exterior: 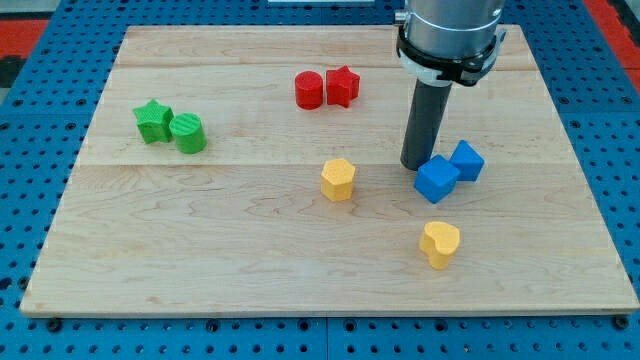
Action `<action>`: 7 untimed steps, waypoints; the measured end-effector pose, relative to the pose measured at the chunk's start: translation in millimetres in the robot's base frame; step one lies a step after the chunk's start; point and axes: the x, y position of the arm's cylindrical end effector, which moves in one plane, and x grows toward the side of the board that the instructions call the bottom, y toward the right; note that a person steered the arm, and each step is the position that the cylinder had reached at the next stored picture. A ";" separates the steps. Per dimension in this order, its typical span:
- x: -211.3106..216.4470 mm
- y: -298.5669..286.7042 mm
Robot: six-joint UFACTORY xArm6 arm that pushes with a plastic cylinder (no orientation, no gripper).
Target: Slide the red star to the top center
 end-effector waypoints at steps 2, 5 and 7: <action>-1.0 -0.8; -115.9 -75.8; -148.2 -32.8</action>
